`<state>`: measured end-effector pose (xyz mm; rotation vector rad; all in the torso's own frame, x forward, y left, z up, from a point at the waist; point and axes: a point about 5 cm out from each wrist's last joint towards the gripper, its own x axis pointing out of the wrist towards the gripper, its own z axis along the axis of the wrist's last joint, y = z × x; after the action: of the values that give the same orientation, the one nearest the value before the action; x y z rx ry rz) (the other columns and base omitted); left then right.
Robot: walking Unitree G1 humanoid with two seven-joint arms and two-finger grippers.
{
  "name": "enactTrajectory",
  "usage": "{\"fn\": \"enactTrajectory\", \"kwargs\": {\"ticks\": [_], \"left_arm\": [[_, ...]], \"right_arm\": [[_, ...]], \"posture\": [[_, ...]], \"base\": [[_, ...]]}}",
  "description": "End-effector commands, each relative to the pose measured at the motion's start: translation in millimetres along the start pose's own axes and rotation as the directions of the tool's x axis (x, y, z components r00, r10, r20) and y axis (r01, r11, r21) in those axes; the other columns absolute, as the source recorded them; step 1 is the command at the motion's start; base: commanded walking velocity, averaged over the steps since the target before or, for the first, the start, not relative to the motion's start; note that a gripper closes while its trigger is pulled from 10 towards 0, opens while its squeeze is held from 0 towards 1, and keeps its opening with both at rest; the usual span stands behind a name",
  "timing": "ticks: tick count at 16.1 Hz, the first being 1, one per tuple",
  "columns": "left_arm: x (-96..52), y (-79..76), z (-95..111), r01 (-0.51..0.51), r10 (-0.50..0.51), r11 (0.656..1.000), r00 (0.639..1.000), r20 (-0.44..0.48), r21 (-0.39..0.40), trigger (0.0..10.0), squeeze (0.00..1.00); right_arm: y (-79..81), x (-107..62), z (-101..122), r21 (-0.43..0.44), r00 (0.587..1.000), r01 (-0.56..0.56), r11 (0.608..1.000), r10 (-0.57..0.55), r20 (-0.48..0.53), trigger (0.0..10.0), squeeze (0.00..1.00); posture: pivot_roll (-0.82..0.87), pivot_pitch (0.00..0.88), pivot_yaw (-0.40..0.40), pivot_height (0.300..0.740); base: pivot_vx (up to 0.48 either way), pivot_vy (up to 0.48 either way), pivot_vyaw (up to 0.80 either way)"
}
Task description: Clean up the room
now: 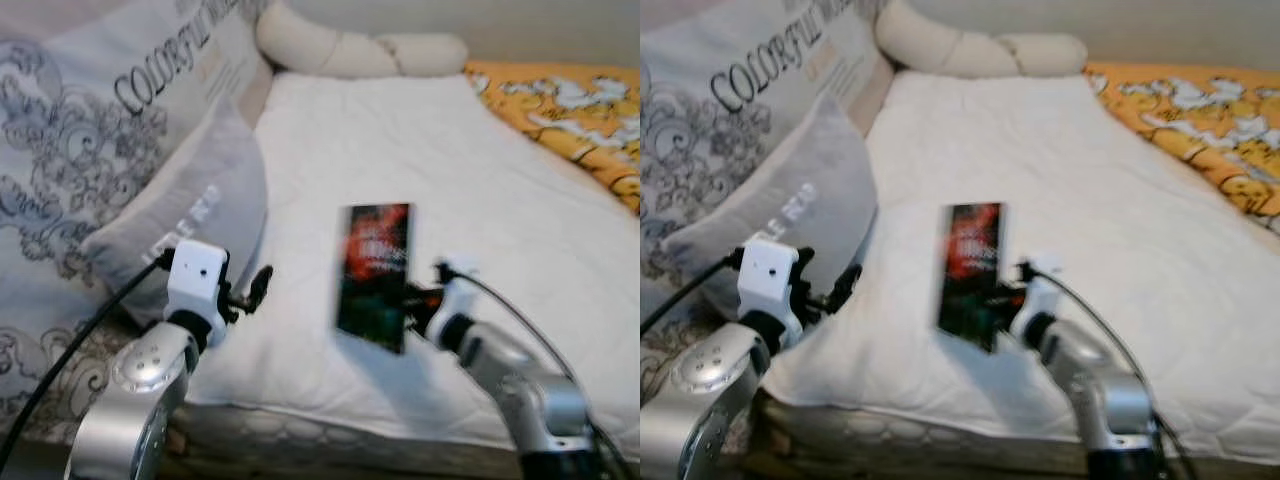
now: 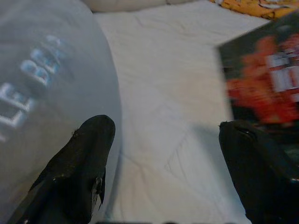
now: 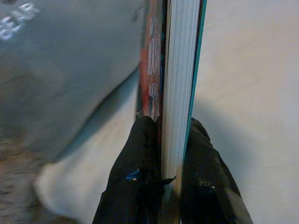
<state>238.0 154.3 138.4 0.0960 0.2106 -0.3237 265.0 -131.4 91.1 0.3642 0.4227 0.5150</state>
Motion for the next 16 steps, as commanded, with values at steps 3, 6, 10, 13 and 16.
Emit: {"fn": "enactTrajectory", "kwargs": {"ticks": [3,6,10,13,16], "left_arm": [[-3.1,-15.3,2.6,0.142,-0.142,0.990,0.990,-0.010,-0.016,10.0,0.00],[-6.0,-18.9,3.4,0.277,-0.277,0.961,0.960,-0.037,-0.011,10.0,0.00],[-8.6,-15.7,5.2,0.465,-0.457,0.884,0.881,-0.121,0.052,10.0,0.00],[-10.1,-13.0,11.2,0.505,-0.495,0.861,0.859,-0.129,0.065,10.0,0.00],[-21.1,-14.8,14.3,0.569,-0.553,0.820,0.817,-0.163,0.067,10.0,0.00]], "right_arm": [[-13.1,10.4,3.4,0.110,0.999,0.018,0.994,-0.014,-0.040,10.0,0.00],[-20.6,29.3,7.4,0.198,0.999,0.023,0.980,-0.015,-0.045,10.0,0.00],[-34.0,56.6,13.3,0.237,0.994,0.039,0.971,-0.014,-0.105,10.0,0.00],[-39.9,67.4,24.7,0.277,0.994,0.065,0.959,-0.038,-0.102,10.0,0.00],[-44.6,73.5,31.1,0.303,0.990,0.112,0.946,-0.080,-0.115,10.0,0.00]], "posture": [[-0.01,0.000,0.021,0.740],[0.00,0.000,0.022,0.740],[0.02,0.000,0.026,0.740],[0.04,0.020,0.026,0.740],[0.08,0.116,0.014,0.740]], "base": [[0.000,0.000,0.00],[0.000,0.000,0.00],[0.000,0.000,0.00],[0.000,0.000,0.00],[0.000,0.000,0.00]]}}
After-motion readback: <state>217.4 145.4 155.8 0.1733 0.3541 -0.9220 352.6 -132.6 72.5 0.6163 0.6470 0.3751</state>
